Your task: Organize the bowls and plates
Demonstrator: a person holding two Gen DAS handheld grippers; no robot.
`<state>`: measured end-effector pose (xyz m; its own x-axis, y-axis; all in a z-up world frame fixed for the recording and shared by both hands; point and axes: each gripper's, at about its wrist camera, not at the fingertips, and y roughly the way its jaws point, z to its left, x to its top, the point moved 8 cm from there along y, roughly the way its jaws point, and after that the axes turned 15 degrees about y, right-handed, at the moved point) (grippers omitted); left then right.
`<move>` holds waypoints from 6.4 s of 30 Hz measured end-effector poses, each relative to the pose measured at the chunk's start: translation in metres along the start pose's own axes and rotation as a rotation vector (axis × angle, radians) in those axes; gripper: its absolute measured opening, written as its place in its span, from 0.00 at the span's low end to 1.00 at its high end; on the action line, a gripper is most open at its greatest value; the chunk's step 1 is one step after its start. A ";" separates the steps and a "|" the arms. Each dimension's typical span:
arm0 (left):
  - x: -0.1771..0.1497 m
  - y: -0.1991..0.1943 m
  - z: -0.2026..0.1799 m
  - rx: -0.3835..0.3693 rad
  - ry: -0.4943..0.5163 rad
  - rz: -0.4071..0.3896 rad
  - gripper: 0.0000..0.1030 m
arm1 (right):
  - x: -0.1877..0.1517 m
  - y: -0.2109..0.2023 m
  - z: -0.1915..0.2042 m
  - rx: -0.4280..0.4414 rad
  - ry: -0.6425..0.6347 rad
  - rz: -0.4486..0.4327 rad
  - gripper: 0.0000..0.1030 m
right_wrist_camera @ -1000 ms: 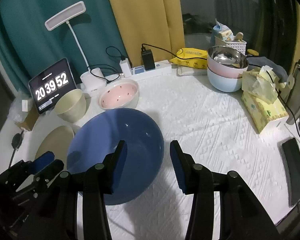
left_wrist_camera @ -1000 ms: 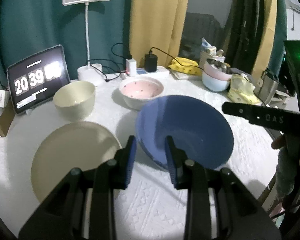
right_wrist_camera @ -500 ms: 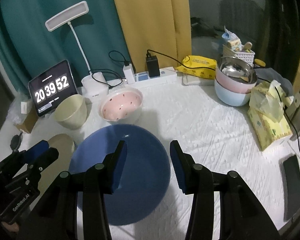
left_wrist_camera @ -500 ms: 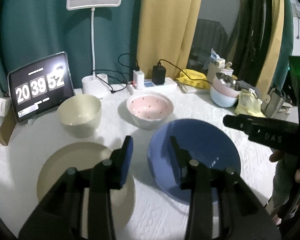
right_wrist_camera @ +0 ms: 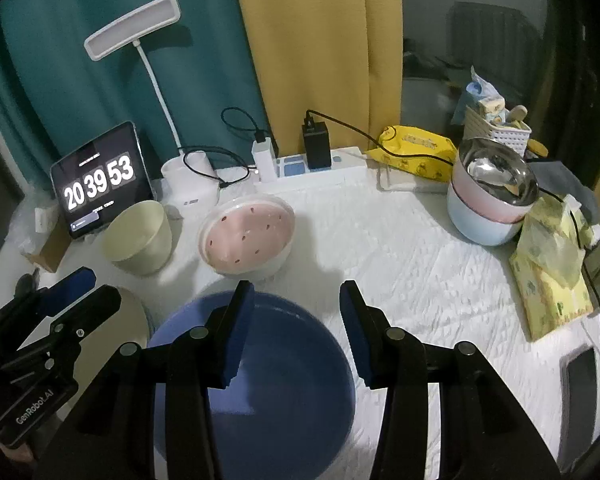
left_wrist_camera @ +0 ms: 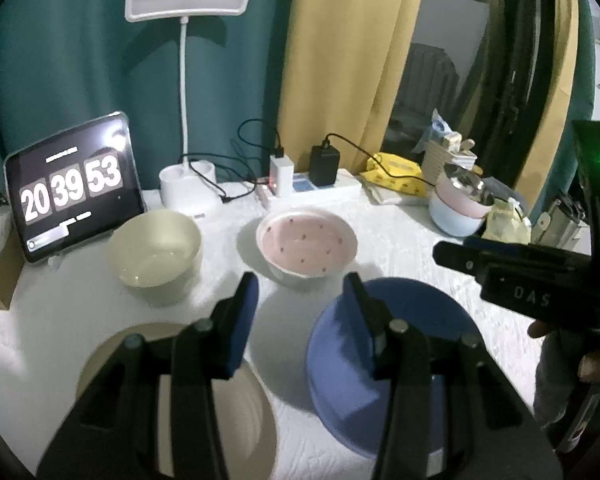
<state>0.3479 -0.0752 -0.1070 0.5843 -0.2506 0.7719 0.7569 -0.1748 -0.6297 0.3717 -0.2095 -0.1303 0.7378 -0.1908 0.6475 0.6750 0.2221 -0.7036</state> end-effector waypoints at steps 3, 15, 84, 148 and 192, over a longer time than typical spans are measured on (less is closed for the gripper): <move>0.006 0.006 0.004 -0.005 -0.007 0.006 0.44 | 0.005 0.004 0.003 -0.003 -0.005 0.004 0.45; 0.020 0.035 0.020 -0.021 -0.038 0.029 0.44 | 0.022 0.027 0.017 -0.006 -0.021 0.030 0.45; 0.008 0.130 0.029 -0.046 -0.020 0.182 0.28 | 0.015 0.134 0.020 -0.009 0.118 0.178 0.19; -0.003 0.011 -0.030 -0.058 0.040 0.066 0.28 | -0.019 0.004 0.003 0.028 0.135 0.049 0.19; -0.065 0.033 -0.070 -0.089 0.095 0.225 0.30 | -0.079 0.014 -0.033 -0.044 0.118 0.146 0.19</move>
<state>0.3146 -0.1310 -0.1842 0.7016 -0.3805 0.6024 0.5800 -0.1861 -0.7931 0.3232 -0.2223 -0.2013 0.8222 -0.2712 0.5004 0.5584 0.2140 -0.8015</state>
